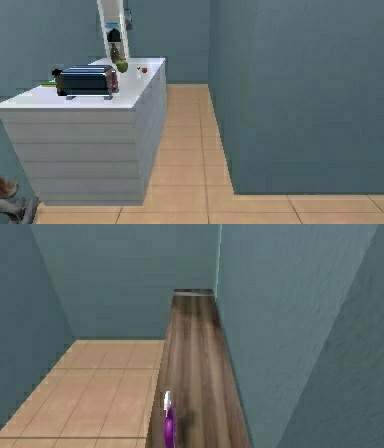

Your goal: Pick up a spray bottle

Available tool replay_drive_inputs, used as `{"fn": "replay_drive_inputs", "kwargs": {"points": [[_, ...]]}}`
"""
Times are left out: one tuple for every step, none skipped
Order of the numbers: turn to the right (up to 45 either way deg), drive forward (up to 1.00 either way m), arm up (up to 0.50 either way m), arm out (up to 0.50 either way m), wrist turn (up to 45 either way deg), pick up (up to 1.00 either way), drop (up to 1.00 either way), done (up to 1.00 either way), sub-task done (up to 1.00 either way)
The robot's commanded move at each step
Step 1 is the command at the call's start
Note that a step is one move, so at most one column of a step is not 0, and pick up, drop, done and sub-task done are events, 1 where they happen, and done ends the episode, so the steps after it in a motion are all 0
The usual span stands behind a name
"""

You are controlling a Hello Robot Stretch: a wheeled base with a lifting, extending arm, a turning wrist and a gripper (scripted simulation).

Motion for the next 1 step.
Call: {"fn": "replay_drive_inputs", "kwargs": {"points": [[0.0,0.00,0.50,0.00,0.0,0.00,0.00,0.00,0.00]]}}
